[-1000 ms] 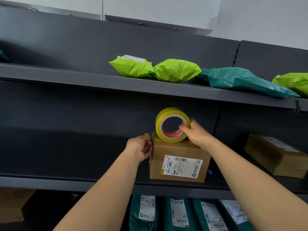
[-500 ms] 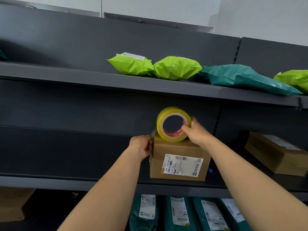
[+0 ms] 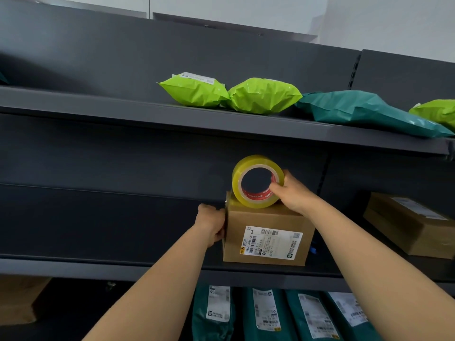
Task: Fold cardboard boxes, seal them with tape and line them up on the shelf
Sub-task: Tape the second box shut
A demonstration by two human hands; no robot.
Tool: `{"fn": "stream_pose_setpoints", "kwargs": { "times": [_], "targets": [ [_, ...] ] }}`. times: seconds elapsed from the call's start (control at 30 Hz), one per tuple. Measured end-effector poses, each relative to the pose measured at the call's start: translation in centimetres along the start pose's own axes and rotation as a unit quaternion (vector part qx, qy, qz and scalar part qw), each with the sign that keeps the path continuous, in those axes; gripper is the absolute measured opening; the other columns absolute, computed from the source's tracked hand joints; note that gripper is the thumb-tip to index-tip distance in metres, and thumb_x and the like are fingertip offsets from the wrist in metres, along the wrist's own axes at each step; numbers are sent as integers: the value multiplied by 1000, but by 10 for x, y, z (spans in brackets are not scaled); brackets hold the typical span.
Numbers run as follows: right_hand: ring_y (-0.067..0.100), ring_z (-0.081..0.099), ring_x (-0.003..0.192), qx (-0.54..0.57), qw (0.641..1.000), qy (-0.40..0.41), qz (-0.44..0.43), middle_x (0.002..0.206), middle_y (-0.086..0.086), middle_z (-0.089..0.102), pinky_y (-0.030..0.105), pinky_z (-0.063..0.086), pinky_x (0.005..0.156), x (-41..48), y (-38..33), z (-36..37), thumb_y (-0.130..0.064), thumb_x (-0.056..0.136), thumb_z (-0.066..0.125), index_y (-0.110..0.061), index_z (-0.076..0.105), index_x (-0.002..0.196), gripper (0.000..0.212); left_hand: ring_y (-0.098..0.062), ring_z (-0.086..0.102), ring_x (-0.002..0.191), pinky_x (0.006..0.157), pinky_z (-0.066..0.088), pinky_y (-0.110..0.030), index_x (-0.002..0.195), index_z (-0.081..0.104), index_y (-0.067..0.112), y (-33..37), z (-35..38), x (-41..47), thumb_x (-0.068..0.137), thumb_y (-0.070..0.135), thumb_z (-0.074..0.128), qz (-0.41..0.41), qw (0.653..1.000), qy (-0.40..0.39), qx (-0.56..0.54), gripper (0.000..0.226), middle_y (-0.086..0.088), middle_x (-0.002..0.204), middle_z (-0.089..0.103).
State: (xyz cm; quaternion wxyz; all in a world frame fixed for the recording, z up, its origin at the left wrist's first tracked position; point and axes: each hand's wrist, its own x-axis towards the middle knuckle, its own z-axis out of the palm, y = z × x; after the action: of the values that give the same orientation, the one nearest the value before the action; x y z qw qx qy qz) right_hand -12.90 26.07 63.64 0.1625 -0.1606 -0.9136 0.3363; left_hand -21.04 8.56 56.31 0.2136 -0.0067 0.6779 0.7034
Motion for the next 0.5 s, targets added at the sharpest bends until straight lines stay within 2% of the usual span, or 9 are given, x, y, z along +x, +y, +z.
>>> {"fn": "stream_pose_setpoints", "kwargs": {
  "times": [0.03,0.1,0.17,0.27,0.33,0.4,0.43,0.5],
  "targets": [
    [17,56,103,1,1000,0,-1,116,1,57,33,44,87,0,0,0,-37,98,47,-25,39,134,38,-16,50,64,46,45,-22,131,50,9,-3,-1,3,90,18,61,0,1000,3,4,43,-7,78,55],
    [17,56,104,8,1000,-1,-4,117,2,57,33,45,88,0,0,0,-36,98,47,-24,40,134,39,-16,51,66,53,50,-29,122,50,10,-2,-2,8,91,18,63,26,999,31,3,35,-7,83,56],
    [17,55,105,8,1000,-2,-9,117,1,57,31,43,86,0,-1,-1,-34,98,48,-23,40,135,39,-18,52,71,69,53,-37,113,52,13,4,0,12,94,23,61,69,995,69,-3,24,-8,92,58],
    [17,55,104,8,1000,-1,-11,118,2,57,31,43,85,-1,-2,-1,-33,98,48,-22,40,135,39,-23,59,87,85,54,-43,109,52,16,4,8,12,98,26,52,68,997,38,14,15,-13,104,63],
    [16,55,103,8,1000,0,-12,118,2,57,30,42,85,-2,-2,-1,-33,98,48,-22,40,135,39,-25,59,86,76,55,-42,111,54,13,1,6,14,94,21,52,34,999,7,20,18,-16,101,64],
    [16,54,102,5,1000,0,-15,117,2,57,30,42,84,-3,-2,-1,-33,98,48,-22,40,135,39,-23,56,83,66,51,-35,110,56,10,1,-1,18,90,18,60,31,998,8,56,22,-15,99,62],
    [16,54,102,4,1000,0,-15,116,2,56,29,42,84,-3,-1,-1,-33,98,48,-22,40,134,39,-22,55,84,66,50,-33,106,56,10,1,-5,20,89,17,63,46,997,21,57,20,-14,100,62],
    [16,55,104,5,1000,-1,-16,116,1,57,30,42,84,-2,-1,-1,-34,98,48,-22,40,135,39,-21,56,90,81,51,-36,104,56,14,2,-8,18,88,14,66,89,996,23,22,19,-10,106,60]
  ]
}}
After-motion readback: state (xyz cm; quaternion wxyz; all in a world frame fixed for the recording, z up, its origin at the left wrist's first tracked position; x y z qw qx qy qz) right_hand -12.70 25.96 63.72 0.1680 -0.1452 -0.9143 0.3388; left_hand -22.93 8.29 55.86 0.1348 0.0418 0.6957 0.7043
